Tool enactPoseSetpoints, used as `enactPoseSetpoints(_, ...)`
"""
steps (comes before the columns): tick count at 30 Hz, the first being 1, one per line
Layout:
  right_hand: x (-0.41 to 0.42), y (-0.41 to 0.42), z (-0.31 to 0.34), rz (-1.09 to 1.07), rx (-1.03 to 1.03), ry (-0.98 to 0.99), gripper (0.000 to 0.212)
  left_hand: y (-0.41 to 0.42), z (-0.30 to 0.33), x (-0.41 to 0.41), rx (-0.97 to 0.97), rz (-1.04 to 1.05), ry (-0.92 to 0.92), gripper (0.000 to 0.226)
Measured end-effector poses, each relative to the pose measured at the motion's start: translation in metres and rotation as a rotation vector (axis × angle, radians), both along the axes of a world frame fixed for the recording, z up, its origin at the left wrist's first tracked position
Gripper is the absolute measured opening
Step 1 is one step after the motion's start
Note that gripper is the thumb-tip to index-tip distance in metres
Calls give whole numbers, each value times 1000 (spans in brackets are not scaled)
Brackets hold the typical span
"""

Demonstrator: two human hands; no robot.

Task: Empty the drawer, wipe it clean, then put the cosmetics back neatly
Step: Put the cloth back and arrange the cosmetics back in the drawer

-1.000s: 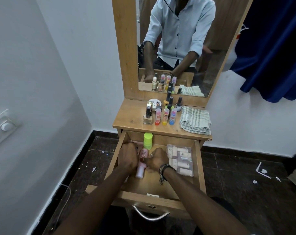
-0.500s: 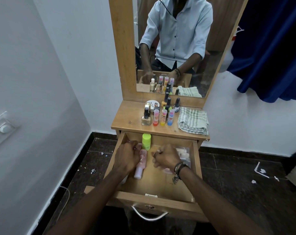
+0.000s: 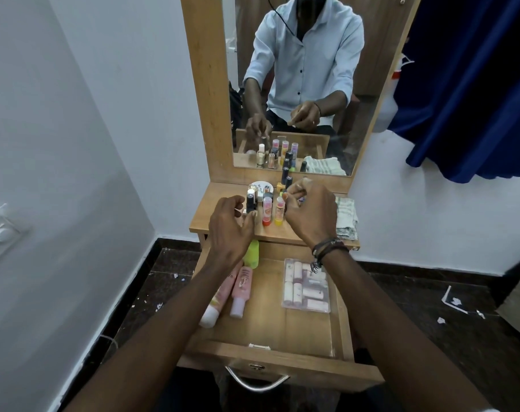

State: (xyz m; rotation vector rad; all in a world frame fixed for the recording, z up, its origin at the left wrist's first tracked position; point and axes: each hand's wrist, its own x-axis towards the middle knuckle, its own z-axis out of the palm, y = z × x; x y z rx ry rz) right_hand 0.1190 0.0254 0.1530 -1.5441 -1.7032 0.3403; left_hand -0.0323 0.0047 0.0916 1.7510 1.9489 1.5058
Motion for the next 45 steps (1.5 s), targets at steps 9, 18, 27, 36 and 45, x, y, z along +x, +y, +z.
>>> enactPoseSetpoints(9, 12, 30, -2, 115, -141, -393, 53, 5, 4, 17, 83, -66, 154, 25)
enactPoseSetpoints(18, 12, 33, -19, 199, -74, -458, 44, 16, 10, 36, -10, -97, 307, 36)
enactPoseSetpoints(27, 8, 38, -32, 210, 34, -443, 27, 18, 9, 33, 1, -131, 281, 41)
enactPoseSetpoints(36, 26, 13, -21, 259, 57, -347, 8, -11, 7, 26, 185, -244, 205, 24)
enactPoseSetpoints(45, 30, -44, -52, 386, -246, -410, 15, -48, -43, 11, 27, -286, 249, 11)
